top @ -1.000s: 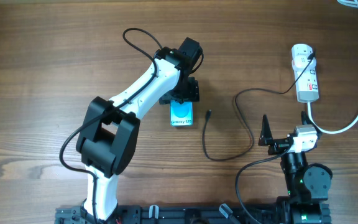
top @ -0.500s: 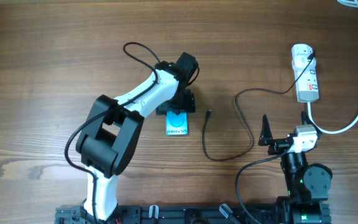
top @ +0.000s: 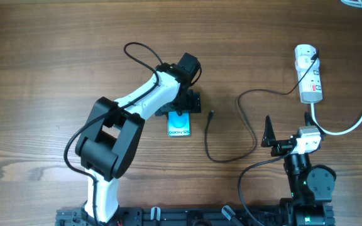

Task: Plug charger to phone and switch on socket
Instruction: 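Close the left gripper on the phone's top edge, then lift the phone with the left gripper and tilt it upright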

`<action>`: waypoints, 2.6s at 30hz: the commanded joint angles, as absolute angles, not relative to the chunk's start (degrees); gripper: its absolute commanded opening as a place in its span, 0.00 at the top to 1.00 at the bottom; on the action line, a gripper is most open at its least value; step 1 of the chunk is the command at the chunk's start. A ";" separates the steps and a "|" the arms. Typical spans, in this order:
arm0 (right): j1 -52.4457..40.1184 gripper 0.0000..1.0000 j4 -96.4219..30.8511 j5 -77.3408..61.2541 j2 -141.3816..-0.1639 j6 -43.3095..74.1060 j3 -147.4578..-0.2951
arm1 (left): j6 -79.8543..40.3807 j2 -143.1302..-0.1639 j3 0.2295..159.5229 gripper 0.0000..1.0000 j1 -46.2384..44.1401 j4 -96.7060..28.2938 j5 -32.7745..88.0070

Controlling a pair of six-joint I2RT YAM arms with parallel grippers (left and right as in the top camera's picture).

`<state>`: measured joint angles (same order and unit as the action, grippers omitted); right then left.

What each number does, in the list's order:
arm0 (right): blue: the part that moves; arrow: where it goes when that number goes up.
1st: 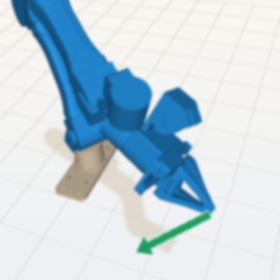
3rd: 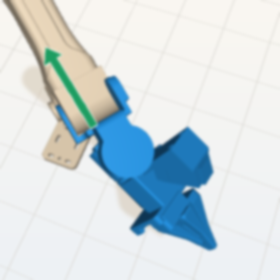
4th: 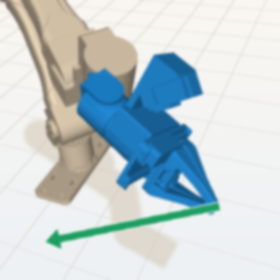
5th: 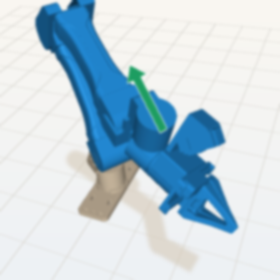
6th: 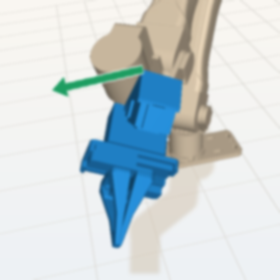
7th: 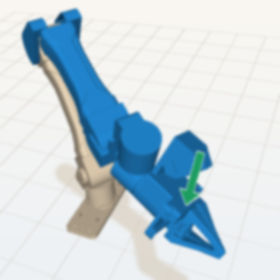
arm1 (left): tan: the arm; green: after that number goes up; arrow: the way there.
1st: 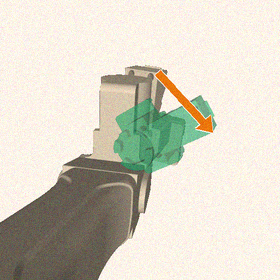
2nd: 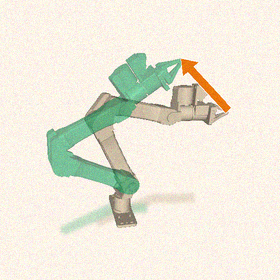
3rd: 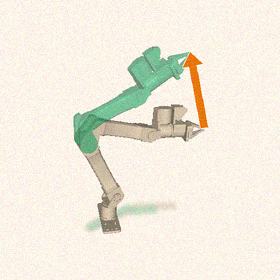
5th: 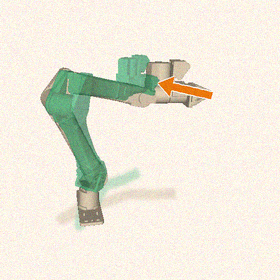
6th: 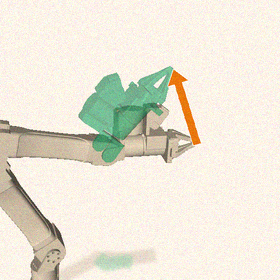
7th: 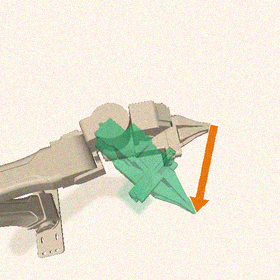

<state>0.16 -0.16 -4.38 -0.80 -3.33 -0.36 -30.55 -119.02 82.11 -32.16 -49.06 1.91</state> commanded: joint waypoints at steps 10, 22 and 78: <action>-0.08 0.00 -0.01 -3.42 -0.64 -4.10 -0.32 | -32.03 -119.28 80.58 0.00 -32.86 -49.01 2.57; -0.08 0.00 -0.01 -3.44 -0.64 -4.10 -0.32 | -32.01 -120.27 80.55 0.00 -33.82 -49.41 3.18; -0.08 0.00 -0.01 -3.42 -0.64 -4.10 -0.34 | -21.41 -112.05 90.41 0.28 -27.00 -65.39 60.84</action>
